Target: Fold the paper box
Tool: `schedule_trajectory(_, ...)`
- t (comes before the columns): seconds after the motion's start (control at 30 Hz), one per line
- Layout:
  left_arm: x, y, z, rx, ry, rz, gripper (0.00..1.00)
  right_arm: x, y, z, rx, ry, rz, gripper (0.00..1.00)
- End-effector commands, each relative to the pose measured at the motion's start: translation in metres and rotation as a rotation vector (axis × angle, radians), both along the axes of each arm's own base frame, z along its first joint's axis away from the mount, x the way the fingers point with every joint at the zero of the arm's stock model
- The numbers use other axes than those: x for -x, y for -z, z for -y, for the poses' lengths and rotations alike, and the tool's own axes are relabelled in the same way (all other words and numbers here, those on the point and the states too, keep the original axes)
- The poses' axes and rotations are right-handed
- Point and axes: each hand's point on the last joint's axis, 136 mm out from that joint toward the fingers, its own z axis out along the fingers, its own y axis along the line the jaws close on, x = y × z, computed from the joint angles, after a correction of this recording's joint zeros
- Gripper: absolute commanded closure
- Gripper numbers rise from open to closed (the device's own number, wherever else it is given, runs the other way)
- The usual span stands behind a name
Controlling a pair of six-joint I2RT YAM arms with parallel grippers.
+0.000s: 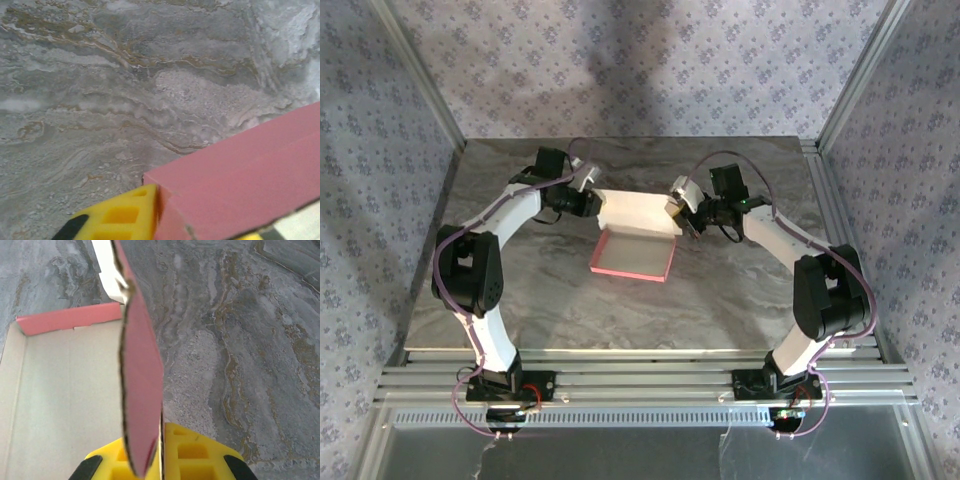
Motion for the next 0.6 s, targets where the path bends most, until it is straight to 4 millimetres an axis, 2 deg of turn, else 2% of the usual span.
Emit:
schedule_trajectory(0.0, -0.006, -0.008, 0.001, 0.002, -0.076, 0.018, 0.9, -0.013, -0.009, -0.002, 0.006, 0.049, 0.006, 1.0)
schedule_trajectory(0.2, -0.015, -0.018, 0.005, 0.002, -0.236, 0.025, 0.99, -0.03, -0.018, -0.008, 0.007, 0.211, -0.002, 1.0)
schedule_trajectory(0.4, -0.015, -0.033, 0.011, 0.025, -0.434, 0.054, 1.0, -0.046, -0.022, -0.011, -0.051, 0.445, -0.009, 1.0)
schedule_trajectory(0.5, -0.016, -0.038, -0.001, 0.031, -0.592, 0.041, 1.0, -0.052, -0.023, -0.014, -0.09, 0.533, 0.015, 1.0)
schedule_trajectory(0.53, -0.016, -0.04, -0.005, 0.04, -0.636, 0.038, 1.0, -0.056, -0.031, -0.017, -0.129, 0.557, 0.034, 1.0)
schedule_trajectory(0.57, -0.016, -0.043, -0.008, 0.064, -0.683, 0.034, 1.0, -0.054, -0.022, -0.015, -0.14, 0.592, 0.036, 1.0)
